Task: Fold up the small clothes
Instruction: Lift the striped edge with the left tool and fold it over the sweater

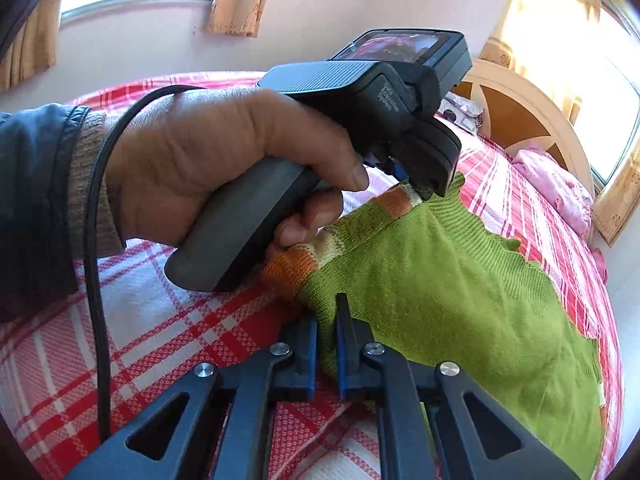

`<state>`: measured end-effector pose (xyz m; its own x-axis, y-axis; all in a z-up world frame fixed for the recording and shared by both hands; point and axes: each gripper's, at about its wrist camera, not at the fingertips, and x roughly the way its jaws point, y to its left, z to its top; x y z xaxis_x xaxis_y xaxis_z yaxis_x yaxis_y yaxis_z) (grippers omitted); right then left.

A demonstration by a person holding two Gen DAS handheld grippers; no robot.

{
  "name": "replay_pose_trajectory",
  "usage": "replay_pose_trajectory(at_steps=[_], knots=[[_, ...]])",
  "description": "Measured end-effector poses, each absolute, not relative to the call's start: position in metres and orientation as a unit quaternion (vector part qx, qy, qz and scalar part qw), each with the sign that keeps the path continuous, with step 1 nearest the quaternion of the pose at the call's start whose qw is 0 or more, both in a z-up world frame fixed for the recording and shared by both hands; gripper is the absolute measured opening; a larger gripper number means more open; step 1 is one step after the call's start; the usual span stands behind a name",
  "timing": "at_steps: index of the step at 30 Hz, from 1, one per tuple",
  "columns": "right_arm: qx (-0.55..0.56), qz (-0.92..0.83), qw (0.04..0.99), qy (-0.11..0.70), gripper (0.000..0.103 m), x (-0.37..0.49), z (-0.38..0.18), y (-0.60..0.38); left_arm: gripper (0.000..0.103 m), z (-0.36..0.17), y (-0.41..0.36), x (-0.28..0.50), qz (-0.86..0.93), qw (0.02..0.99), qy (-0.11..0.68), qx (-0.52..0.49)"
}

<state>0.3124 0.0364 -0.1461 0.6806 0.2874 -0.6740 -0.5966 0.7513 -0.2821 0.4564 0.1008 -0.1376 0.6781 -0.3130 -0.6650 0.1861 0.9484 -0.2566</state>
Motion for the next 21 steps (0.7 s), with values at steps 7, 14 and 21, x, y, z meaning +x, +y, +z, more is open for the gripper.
replay_pose_trajectory(at_steps=[7, 14, 21], knots=[[-0.208, 0.253, 0.892, 0.312, 0.006, 0.315, -0.133, 0.012, 0.012, -0.124, 0.100, 0.459, -0.135, 0.908, 0.384, -0.097], [-0.150, 0.251, 0.902, 0.317, 0.006, 0.321, -0.116, -0.025, 0.012, -0.108, 0.093, 0.460, -0.145, 0.902, 0.387, -0.129], [-0.090, 0.250, 0.909, 0.320, 0.006, 0.325, -0.102, -0.061, 0.011, -0.093, 0.085, 0.463, -0.156, 0.887, 0.392, -0.189]])
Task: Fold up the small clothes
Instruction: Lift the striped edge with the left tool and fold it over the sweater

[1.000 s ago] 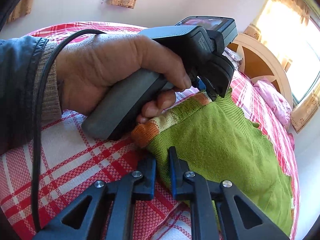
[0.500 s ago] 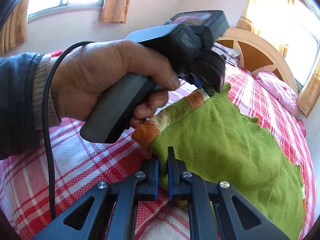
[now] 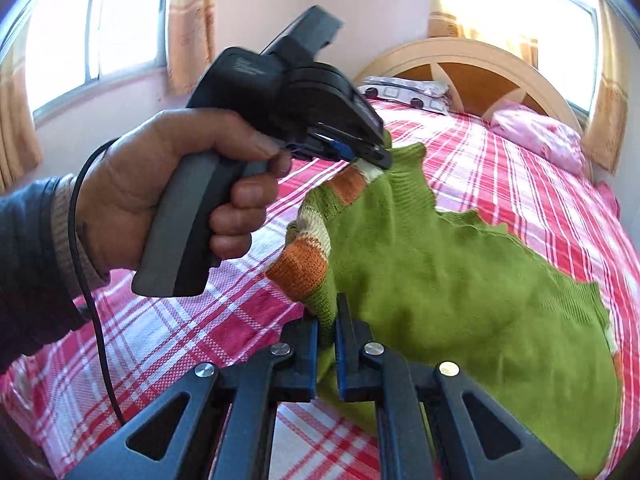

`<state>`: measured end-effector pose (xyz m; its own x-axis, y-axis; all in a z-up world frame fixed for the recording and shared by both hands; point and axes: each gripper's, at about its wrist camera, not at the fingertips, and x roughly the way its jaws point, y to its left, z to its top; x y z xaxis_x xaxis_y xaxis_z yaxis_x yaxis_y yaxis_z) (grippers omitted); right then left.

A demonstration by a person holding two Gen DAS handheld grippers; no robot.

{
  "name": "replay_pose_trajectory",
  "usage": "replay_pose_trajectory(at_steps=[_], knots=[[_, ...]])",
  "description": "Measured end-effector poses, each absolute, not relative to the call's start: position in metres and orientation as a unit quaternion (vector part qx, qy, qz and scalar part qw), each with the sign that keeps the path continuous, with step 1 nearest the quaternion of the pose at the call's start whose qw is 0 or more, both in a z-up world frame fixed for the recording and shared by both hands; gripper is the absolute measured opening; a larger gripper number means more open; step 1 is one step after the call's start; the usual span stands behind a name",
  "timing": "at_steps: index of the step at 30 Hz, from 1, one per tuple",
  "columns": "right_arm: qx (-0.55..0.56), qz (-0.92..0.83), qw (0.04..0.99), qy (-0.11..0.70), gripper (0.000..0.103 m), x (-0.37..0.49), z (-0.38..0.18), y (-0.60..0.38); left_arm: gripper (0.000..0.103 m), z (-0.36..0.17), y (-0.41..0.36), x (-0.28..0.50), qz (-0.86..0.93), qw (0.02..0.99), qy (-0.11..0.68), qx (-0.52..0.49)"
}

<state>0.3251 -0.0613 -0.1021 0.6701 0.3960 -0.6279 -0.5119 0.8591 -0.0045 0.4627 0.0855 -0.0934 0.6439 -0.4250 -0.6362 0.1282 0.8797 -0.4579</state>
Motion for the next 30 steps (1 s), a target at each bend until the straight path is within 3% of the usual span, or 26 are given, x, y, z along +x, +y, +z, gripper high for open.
replay_pose_trajectory(at_steps=[30], knots=[[0.058, 0.207, 0.922, 0.321, 0.006, 0.310, -0.090, -0.230, 0.011, -0.051, -0.082, 0.484, -0.225, 0.877, 0.398, -0.145]])
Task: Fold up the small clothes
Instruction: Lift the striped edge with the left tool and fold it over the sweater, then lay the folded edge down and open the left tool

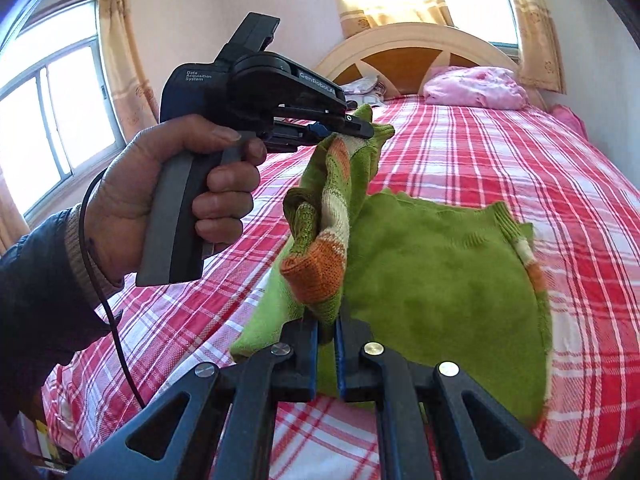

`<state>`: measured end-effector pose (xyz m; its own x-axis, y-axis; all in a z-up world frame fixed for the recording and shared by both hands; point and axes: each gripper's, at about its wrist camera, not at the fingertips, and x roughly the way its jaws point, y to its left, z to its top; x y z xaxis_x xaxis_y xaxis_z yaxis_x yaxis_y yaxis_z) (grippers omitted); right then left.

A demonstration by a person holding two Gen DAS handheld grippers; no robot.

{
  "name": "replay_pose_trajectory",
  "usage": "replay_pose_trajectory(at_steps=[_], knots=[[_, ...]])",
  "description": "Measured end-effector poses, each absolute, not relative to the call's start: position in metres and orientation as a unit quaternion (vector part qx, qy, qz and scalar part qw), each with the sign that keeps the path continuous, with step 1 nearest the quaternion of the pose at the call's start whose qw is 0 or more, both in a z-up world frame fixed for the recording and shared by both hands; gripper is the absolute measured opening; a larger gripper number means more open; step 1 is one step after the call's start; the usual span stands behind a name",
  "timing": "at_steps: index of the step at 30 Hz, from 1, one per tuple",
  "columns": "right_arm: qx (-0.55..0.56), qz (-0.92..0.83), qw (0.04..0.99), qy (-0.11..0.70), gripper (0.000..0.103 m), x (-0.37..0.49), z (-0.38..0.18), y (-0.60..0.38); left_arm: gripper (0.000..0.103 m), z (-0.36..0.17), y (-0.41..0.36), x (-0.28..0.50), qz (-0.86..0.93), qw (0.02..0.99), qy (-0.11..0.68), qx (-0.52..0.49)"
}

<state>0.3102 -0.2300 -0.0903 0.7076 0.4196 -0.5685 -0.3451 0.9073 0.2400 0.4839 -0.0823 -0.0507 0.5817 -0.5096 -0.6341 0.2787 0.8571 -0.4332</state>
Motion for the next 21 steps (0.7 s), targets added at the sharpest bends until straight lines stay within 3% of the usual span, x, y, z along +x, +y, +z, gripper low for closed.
replay_pose_trajectory(at_steps=[21], knots=[[0.194, 0.175, 0.890, 0.374, 0.006, 0.292, -0.134, -0.333, 0.011, -0.081, -0.195, 0.484, -0.263, 0.855, 0.436, -0.097]])
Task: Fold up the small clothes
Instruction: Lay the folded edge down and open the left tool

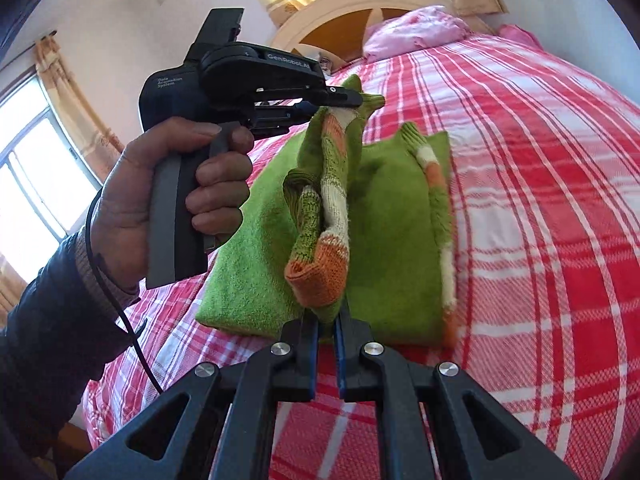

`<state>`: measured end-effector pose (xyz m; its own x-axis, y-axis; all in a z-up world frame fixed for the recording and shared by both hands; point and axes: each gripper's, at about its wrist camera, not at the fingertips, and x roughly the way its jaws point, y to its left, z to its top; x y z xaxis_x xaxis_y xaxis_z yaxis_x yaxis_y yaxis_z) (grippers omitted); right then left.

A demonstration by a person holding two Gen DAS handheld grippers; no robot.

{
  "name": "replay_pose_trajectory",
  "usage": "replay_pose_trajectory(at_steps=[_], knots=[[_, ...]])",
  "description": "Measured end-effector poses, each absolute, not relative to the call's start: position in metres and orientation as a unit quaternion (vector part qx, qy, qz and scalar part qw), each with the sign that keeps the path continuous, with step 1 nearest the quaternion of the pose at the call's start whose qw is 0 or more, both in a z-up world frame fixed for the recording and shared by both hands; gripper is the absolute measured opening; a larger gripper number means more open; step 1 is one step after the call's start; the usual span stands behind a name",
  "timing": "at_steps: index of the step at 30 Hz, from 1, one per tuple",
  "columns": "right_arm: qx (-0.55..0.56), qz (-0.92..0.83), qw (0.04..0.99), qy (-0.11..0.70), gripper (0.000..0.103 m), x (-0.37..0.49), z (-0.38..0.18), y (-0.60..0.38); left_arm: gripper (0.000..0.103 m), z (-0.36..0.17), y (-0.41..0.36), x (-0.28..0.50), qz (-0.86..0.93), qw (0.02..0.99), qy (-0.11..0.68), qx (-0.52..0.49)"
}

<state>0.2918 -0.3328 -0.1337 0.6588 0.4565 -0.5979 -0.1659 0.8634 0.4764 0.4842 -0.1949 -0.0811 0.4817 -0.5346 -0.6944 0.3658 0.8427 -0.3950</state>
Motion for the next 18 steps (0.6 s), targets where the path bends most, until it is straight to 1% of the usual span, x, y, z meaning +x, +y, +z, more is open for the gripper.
replay_pose_trajectory(at_steps=[7, 9, 10, 11, 12, 13, 14, 15, 16, 17, 18], knots=[[0.226, 0.160, 0.880, 0.385, 0.006, 0.295, -0.146, -0.355, 0.012, -0.094, -0.221, 0.483, -0.249, 0.860, 0.438, -0.075], [0.235, 0.157, 0.877, 0.389, 0.006, 0.295, -0.150, -0.362, 0.015, -0.095, -0.227, 0.481, -0.250, 0.860, 0.440, -0.066], [0.241, 0.157, 0.875, 0.390, 0.006, 0.294, -0.152, -0.365, 0.018, -0.094, -0.228, 0.478, -0.248, 0.861, 0.440, -0.062], [0.250, 0.160, 0.872, 0.391, 0.007, 0.294, -0.155, -0.369, 0.022, -0.092, -0.227, 0.475, -0.244, 0.863, 0.439, -0.059], [0.254, 0.163, 0.869, 0.391, 0.007, 0.294, -0.156, -0.371, 0.033, -0.088, -0.225, 0.470, -0.242, 0.865, 0.435, -0.054], [0.255, 0.164, 0.870, 0.389, 0.009, 0.292, -0.155, -0.373, 0.042, -0.085, -0.222, 0.467, -0.243, 0.869, 0.427, -0.051], [0.252, 0.159, 0.872, 0.387, 0.014, 0.290, -0.154, -0.375, 0.046, -0.081, -0.215, 0.459, -0.244, 0.876, 0.413, -0.046], [0.250, 0.152, 0.875, 0.385, 0.018, 0.287, -0.152, -0.377, 0.056, -0.077, -0.207, 0.452, -0.239, 0.884, 0.400, -0.039], [0.248, 0.145, 0.880, 0.378, 0.023, 0.284, -0.149, -0.380, 0.064, -0.073, -0.197, 0.444, -0.232, 0.892, 0.386, -0.035], [0.240, 0.129, 0.889, 0.369, 0.034, 0.280, -0.144, -0.383, 0.067, -0.072, -0.183, 0.435, -0.221, 0.900, 0.373, -0.031], [0.230, 0.108, 0.898, 0.360, 0.040, 0.278, -0.138, -0.385, 0.071, -0.073, -0.168, 0.424, -0.205, 0.908, 0.365, -0.026]])
